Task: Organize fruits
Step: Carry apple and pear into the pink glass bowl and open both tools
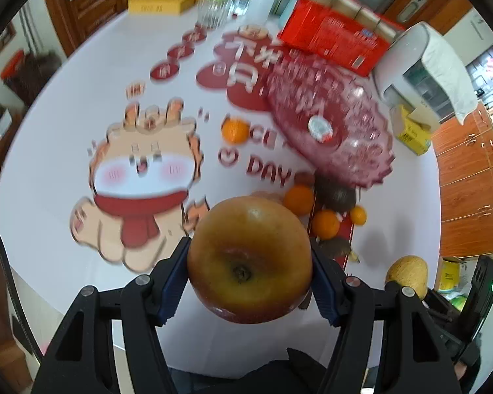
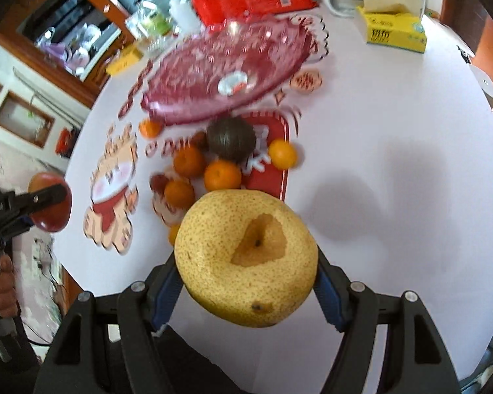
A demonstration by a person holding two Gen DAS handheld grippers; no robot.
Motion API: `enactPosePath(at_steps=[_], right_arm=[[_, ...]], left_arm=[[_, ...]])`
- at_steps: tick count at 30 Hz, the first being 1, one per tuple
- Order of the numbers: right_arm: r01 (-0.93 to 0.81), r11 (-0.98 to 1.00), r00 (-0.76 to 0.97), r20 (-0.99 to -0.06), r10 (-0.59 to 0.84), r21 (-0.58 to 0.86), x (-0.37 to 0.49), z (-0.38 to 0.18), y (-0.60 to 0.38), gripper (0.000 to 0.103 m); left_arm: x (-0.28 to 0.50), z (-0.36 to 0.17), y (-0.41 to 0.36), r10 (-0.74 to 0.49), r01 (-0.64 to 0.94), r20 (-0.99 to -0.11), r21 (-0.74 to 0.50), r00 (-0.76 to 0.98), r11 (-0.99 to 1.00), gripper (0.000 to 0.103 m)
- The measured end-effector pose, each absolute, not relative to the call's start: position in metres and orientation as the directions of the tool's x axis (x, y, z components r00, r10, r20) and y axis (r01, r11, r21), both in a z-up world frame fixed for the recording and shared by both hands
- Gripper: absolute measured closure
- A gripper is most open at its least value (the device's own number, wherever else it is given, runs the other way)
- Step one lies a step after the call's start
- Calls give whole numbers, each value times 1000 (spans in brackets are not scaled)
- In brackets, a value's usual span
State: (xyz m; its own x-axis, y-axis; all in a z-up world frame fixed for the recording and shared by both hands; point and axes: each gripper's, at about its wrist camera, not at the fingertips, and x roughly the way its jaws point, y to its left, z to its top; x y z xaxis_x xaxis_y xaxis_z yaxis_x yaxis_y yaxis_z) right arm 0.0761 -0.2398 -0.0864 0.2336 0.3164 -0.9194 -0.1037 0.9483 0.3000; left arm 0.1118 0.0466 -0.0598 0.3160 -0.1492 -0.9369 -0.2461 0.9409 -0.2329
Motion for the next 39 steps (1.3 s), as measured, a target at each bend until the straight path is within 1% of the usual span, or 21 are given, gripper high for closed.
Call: enactPosePath(at_steps=[5, 9, 15, 19, 24, 28, 33, 39], right_arm=[[-94, 944, 291, -898, 331, 318, 103, -59, -237, 31], [-96, 938, 335, -876, 346, 334, 127, -42, -233, 31], [-111, 937, 380, -857, 349, 332, 166, -22, -225, 31], [-124, 945, 393, -859, 328, 304, 190, -21, -217, 31], [-140, 956, 348, -891, 292, 259, 216, -41, -204, 31], [-156, 959, 278, -922, 271, 235, 234, -70, -193, 31], [-185, 961, 225, -943, 244, 204, 253, -97, -180, 31], [-202, 963, 183, -959, 216, 178, 263, -121, -169, 31]], left_arm=[[136, -24, 47, -88, -212, -919, -180, 384, 960, 38], [158, -6, 47, -79, -188, -902, -173, 424, 967, 38], [192, 6, 39, -74, -139, -892, -150, 445, 979, 38], [215, 7, 29, -72, -88, -888, -125, 454, 988, 38], [248, -15, 12, -90, -38, -898, -118, 431, 992, 38], [273, -48, 0, -125, -21, -921, -142, 368, 990, 38], [293, -90, -14, -140, -17, -951, -150, 276, 988, 38], [308, -120, -21, -126, -9, -967, -131, 223, 991, 38]])
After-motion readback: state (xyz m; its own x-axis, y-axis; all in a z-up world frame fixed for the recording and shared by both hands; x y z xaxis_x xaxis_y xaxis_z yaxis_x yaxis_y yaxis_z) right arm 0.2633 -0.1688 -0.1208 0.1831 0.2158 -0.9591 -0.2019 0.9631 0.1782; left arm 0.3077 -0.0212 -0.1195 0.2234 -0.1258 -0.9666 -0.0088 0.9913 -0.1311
